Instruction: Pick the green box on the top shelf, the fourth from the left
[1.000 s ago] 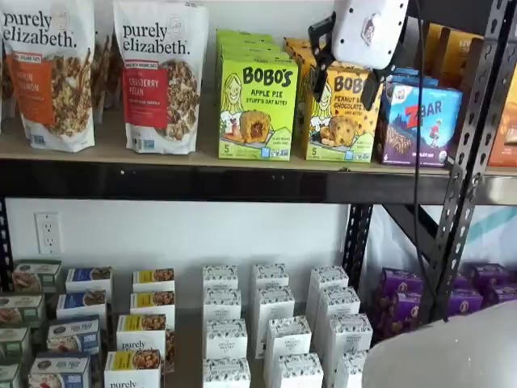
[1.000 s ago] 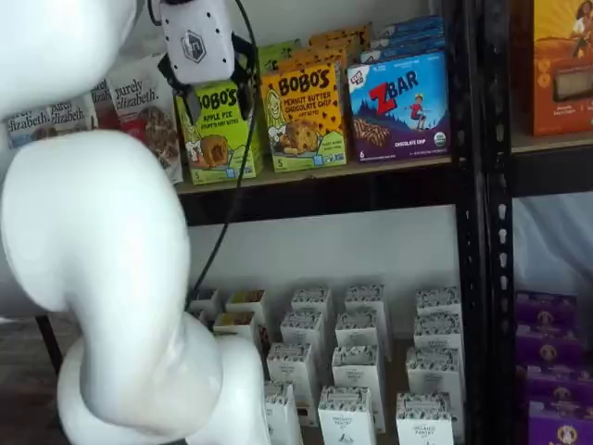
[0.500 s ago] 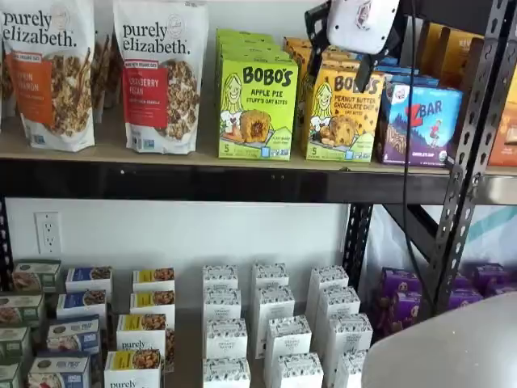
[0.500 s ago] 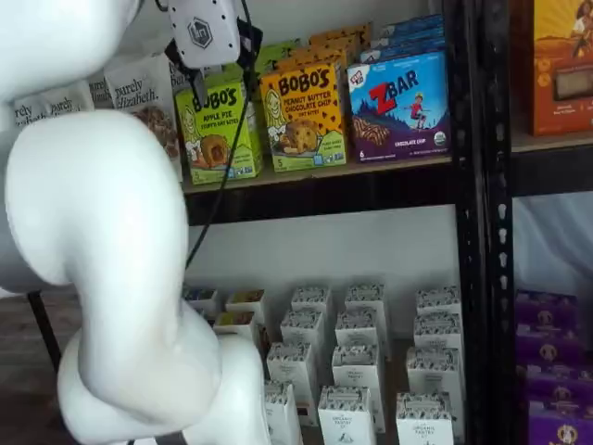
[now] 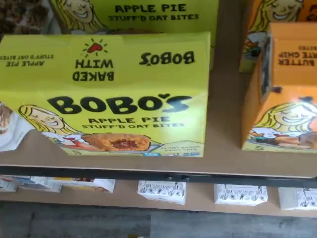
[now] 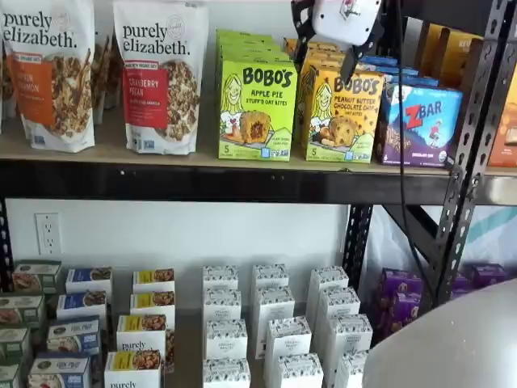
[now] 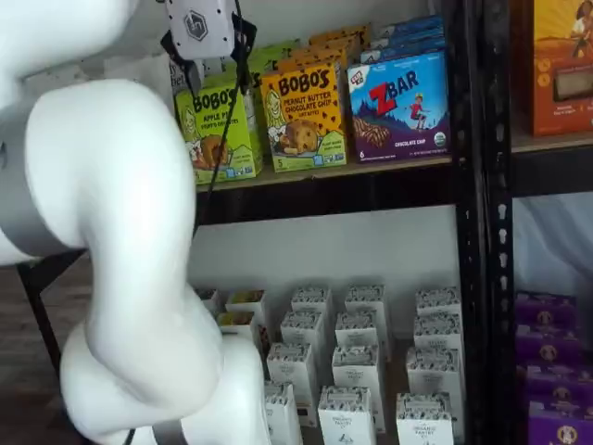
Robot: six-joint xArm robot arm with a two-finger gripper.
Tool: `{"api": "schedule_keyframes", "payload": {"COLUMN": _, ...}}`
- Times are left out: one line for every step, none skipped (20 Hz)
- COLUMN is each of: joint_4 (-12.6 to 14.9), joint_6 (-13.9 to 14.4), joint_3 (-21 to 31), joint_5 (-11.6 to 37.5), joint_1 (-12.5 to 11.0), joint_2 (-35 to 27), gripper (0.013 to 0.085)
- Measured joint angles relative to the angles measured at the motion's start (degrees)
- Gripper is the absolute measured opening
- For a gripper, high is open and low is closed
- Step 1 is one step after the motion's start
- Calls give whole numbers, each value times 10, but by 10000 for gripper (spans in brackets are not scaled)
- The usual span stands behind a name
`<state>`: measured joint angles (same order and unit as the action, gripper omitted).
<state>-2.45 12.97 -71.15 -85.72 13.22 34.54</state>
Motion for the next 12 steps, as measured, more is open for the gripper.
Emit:
{"api": "schedule_keyframes", "payload": {"joint_4": 0, "joint_6": 3, "joint_3": -3, "joint_5": 0, "joint_1": 3, "joint_2": -5, "gripper": 850}}
{"api": "schedule_keyframes", "payload": {"joint_4": 0, "joint_6": 5, "joint_3": -5, "joint_5": 2, "joint_1": 5, "joint_2": -9, "gripper": 850}}
{"api": "schedule_keyframes", "payload": {"joint_4": -1, "joint_6": 6, "joint_3": -7, "joint_5": 3, "joint_1": 7, "joint_2": -12, "gripper": 850}}
{"api": "schedule_keyframes", "payload": {"joint_4": -4, "joint_6": 7, "joint_3": -8, "joint_5": 6, "joint_1": 7, "joint_2": -14, "gripper": 850}}
{"api": "schedule_keyframes", "payload": {"joint_4": -6, "joint_6": 7, "joint_3": -7, "joint_5": 11, "joint_1": 8, "joint_2": -16, "gripper": 850}}
{"api": "schedule_keyframes", "payload": {"joint_4": -7, "joint_6": 7, "joint_3": -7, "joint_5": 15, "joint_1": 9, "joint_2": -18, "gripper": 850}}
{"api": "schedule_keyframes", "payload": {"joint_4": -9, "joint_6": 8, "joint_3": -7, "joint_5": 18, "joint_1": 10, "joint_2": -20, "gripper": 850}}
{"api": "schedule_keyframes", "payload": {"joint_4": -8, "joint_6": 9, "joint_3": -8, "joint_5": 21, "joint_1": 11, "joint_2": -22, "gripper": 850}}
{"api": "schedule_keyframes", "payload": {"joint_4": -7, "joint_6": 10, "joint_3": -9, "joint_5": 23, "joint_1": 13, "joint_2": -25, "gripper": 850}}
{"api": "schedule_keyframes", "payload": {"joint_4": -7, "joint_6": 11, "joint_3": -11, "joint_5": 25, "joint_1": 14, "joint_2": -29, "gripper": 850}}
{"api": "schedule_keyframes", "payload": {"joint_4": -8, "joint_6": 12, "joint_3": -12, "joint_5": 27, "joint_1": 15, "joint_2": -33, "gripper": 850}}
{"api": "schedule_keyframes", "payload": {"joint_4": -8, "joint_6": 13, "joint_3": -13, "joint_5": 27, "joint_1": 16, "joint_2": -36, "gripper": 850}}
